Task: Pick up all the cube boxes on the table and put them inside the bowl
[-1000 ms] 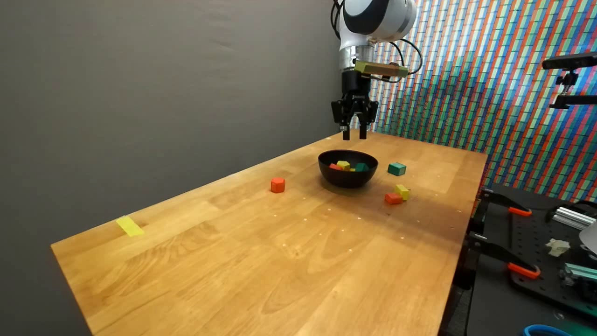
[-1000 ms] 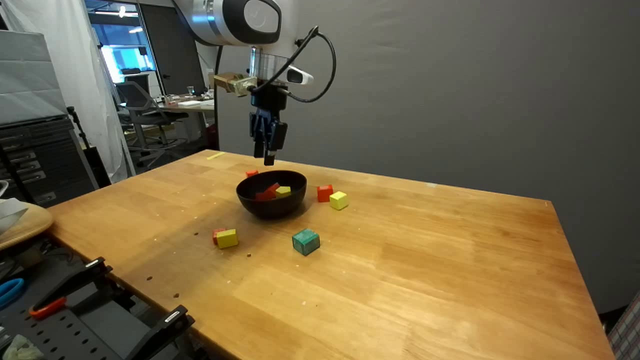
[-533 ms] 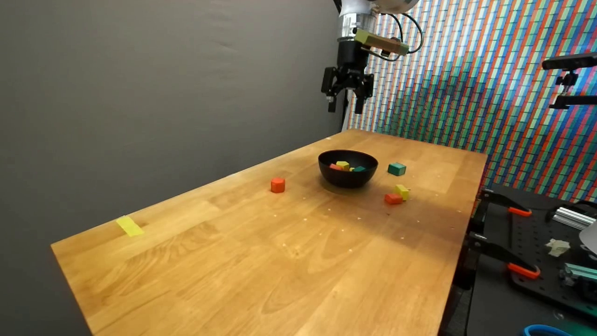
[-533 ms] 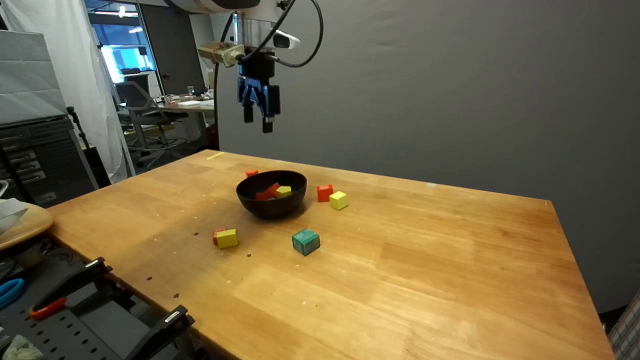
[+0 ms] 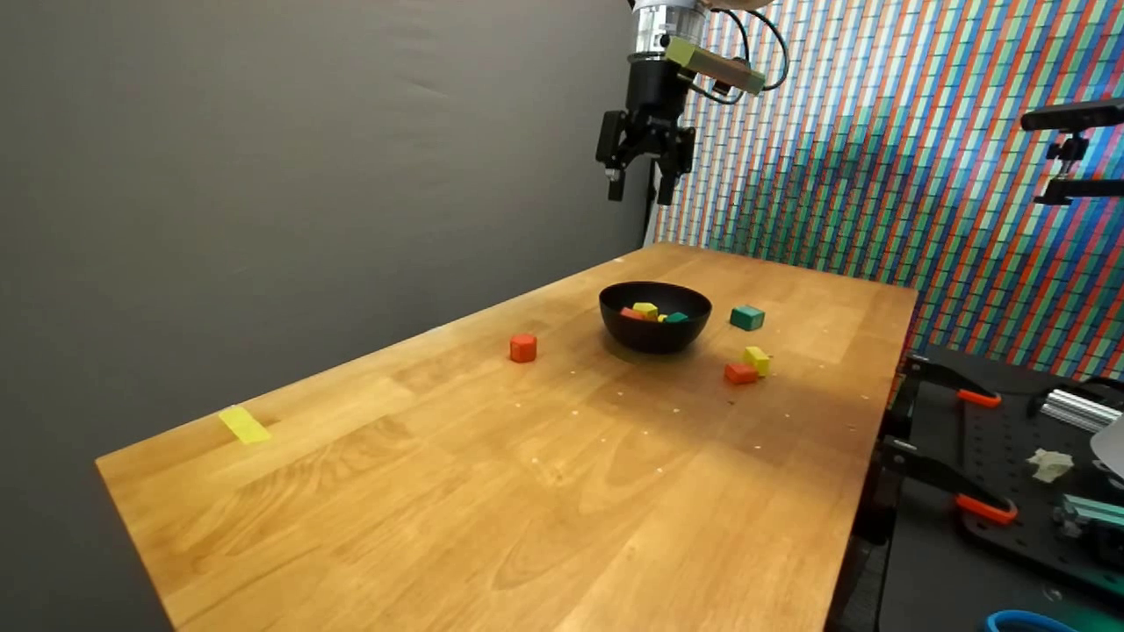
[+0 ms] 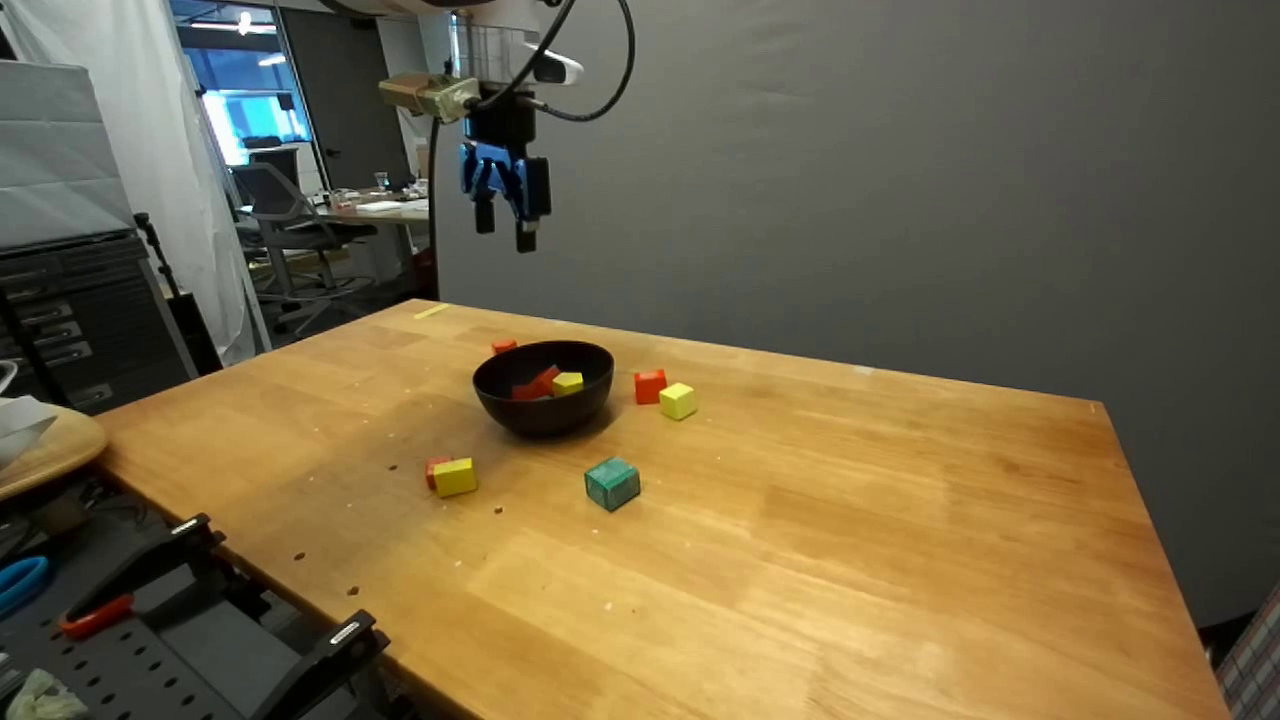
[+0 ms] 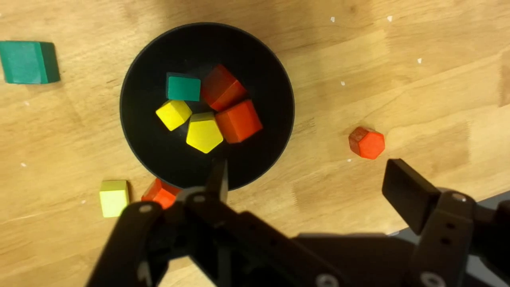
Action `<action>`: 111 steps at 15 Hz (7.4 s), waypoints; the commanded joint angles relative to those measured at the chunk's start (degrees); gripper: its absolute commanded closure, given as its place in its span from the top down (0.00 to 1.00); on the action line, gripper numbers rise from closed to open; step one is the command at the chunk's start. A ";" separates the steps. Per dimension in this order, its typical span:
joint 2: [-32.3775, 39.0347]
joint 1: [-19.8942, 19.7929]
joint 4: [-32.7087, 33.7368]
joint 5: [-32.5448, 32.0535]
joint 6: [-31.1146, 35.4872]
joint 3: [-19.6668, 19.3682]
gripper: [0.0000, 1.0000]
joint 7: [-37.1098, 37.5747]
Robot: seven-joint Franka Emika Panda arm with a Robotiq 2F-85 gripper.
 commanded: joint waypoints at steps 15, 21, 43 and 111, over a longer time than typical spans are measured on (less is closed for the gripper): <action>30.06 10.83 24.00 -12.13 8.74 1.96 1.00 -2.92; 37.62 13.56 31.82 -15.88 8.87 -0.82 1.00 -1.21; 31.60 12.74 24.67 -14.26 7.61 0.37 0.15 -0.88; 27.15 -6.94 12.26 -2.90 16.04 -7.97 0.49 3.56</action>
